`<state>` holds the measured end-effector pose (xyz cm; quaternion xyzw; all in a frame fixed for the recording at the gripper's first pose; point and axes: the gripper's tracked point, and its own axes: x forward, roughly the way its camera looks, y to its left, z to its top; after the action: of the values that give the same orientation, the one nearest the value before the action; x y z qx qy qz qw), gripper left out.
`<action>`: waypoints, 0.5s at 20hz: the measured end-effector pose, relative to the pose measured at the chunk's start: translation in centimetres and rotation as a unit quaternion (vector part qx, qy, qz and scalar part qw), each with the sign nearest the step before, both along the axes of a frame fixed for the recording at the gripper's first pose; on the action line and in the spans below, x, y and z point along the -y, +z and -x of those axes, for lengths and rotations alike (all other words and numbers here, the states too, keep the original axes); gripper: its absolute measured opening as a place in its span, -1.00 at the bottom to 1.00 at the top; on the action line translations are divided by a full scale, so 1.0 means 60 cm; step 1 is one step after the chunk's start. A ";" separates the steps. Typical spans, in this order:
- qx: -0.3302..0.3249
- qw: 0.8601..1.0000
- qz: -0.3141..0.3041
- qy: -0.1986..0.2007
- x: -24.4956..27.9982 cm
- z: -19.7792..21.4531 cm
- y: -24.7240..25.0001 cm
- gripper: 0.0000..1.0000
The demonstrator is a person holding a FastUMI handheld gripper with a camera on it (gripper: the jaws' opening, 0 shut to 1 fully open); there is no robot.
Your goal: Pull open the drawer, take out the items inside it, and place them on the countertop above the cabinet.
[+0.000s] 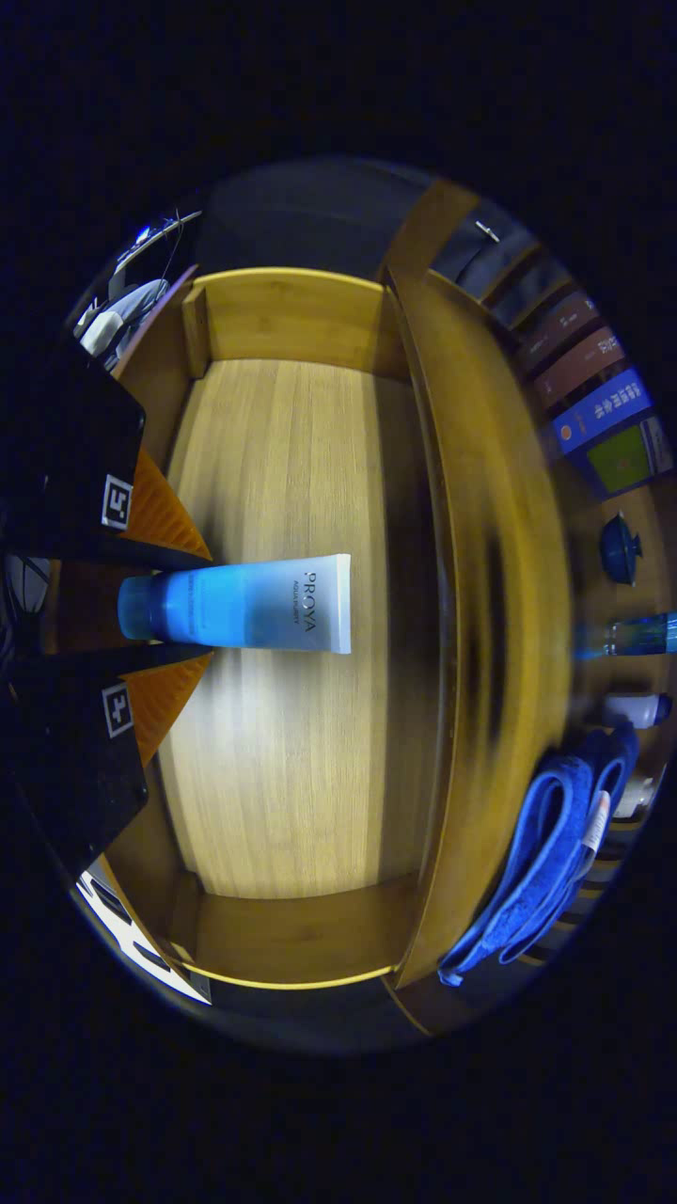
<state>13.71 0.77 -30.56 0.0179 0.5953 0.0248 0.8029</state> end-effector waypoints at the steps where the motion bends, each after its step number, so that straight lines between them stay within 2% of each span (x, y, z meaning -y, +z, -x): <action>1: 0.009 1.000 -0.002 -0.001 0.006 -0.002 0.014 -0.11; 6: 0.048 0.999 -0.009 -0.004 0.012 -0.024 0.087 -0.11; 10: 0.070 0.998 -0.008 -0.006 0.011 -0.082 0.134 -0.11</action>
<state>18.64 0.13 -22.53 0.0259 0.5377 0.0255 0.8424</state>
